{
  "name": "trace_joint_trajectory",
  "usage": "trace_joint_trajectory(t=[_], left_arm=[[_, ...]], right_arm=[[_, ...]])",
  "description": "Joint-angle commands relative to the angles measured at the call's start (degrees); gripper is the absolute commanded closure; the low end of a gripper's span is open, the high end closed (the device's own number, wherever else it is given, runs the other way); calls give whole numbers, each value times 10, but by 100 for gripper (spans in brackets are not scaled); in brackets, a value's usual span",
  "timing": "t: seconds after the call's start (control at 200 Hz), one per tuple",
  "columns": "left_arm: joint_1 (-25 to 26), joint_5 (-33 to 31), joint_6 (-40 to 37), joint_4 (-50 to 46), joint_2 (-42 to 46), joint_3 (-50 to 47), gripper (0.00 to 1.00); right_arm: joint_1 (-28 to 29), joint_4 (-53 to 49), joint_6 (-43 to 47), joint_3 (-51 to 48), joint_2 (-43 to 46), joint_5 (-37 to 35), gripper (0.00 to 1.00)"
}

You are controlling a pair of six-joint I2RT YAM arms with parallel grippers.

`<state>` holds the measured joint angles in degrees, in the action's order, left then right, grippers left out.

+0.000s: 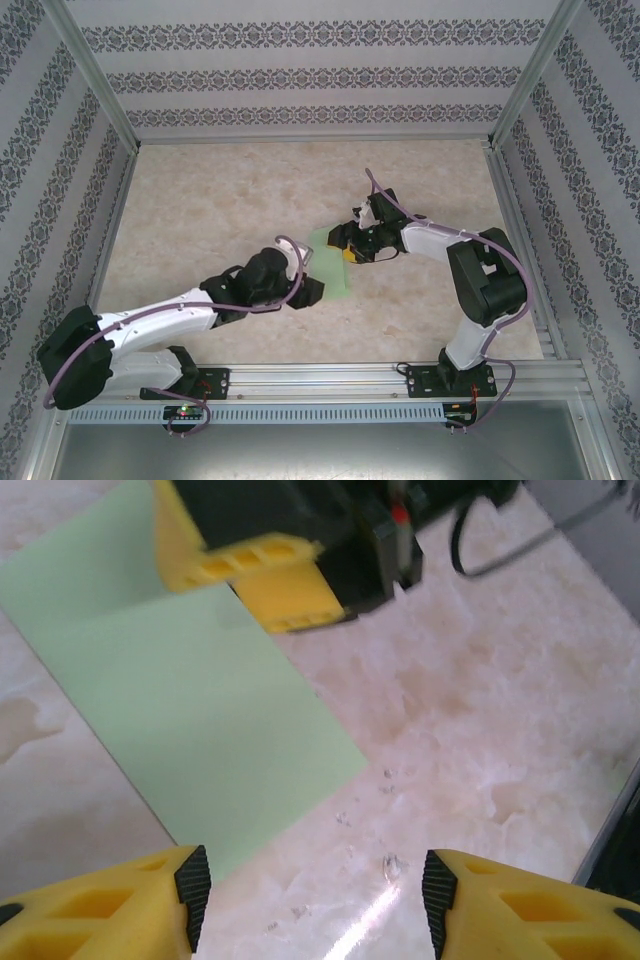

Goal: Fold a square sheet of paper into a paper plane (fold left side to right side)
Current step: Fold the triangle a second time at the center of the table.

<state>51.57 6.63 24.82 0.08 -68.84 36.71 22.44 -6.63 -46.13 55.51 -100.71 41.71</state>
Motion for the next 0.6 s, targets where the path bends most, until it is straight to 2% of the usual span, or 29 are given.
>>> trace_joint_trajectory(t=[0.0,0.22,0.44,0.595], left_arm=[[49,-81,-32,-44,-32,39,38],[110,-155,-56,-98,-157,141,35],[144,-208,-76,-169,-267,239,32],[155,-245,-72,-200,-316,274,29]], right_arm=[[-4,-21,14,15,-13,13,45],[-5,-28,17,20,-13,10,45],[-6,-34,21,20,-10,8,45],[-5,-34,21,22,-12,9,45]])
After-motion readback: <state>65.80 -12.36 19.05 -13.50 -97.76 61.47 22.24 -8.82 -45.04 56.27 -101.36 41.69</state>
